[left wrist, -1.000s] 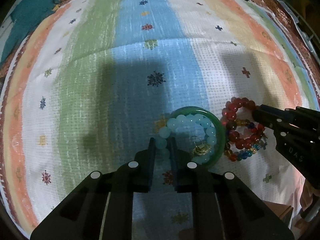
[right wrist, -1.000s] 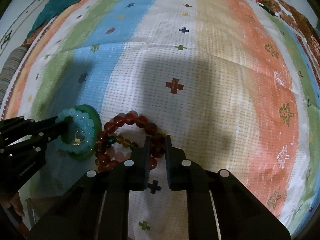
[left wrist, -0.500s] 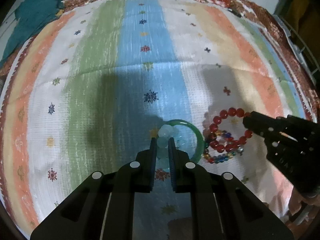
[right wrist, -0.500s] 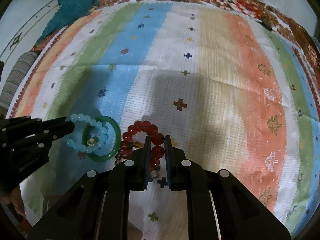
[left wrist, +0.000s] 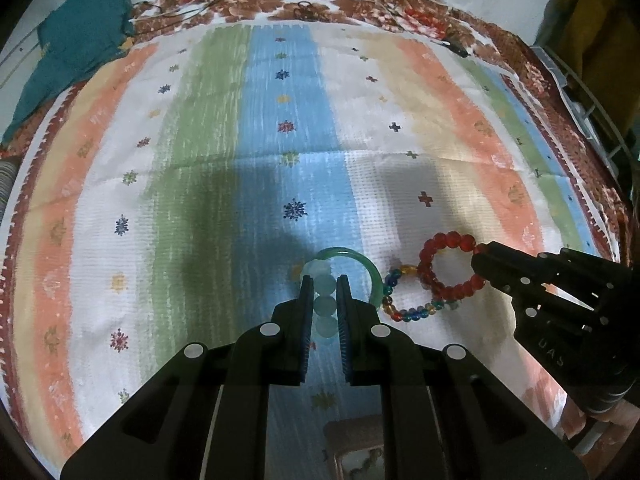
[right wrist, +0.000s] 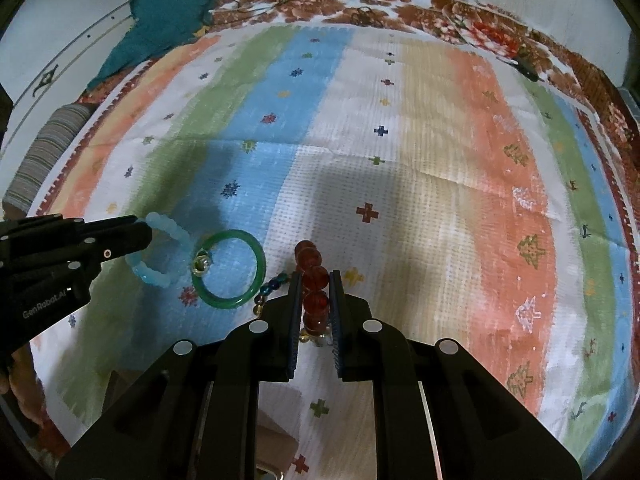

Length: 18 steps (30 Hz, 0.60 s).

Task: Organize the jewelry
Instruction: 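Lift both held bracelets and carry them toward the silver tin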

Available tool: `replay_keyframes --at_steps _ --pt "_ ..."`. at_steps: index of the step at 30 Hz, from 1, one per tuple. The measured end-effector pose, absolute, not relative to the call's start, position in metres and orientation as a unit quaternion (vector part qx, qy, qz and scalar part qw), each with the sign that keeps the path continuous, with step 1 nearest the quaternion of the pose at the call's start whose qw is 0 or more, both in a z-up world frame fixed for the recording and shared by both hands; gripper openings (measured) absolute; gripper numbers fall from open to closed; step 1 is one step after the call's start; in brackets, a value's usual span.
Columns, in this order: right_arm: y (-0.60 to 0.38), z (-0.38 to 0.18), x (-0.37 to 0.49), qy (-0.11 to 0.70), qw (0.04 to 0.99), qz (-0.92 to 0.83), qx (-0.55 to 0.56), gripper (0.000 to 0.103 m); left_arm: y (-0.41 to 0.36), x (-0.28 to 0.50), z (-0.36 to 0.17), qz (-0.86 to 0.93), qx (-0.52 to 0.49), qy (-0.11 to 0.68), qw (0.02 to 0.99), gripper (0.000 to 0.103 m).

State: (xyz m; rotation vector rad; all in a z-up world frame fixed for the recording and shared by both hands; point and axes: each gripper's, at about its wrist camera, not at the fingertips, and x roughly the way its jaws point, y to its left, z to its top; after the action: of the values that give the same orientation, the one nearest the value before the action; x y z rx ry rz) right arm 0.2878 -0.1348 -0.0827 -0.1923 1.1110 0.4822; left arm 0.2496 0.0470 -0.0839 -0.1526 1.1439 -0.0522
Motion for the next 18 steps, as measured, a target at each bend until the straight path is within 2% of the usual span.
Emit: replay_keyframes --at_steps 18 --pt "-0.145 -0.055 0.264 0.494 0.834 0.234 -0.072 0.014 0.035 0.223 -0.051 -0.046 -0.067 0.512 0.855 0.011"
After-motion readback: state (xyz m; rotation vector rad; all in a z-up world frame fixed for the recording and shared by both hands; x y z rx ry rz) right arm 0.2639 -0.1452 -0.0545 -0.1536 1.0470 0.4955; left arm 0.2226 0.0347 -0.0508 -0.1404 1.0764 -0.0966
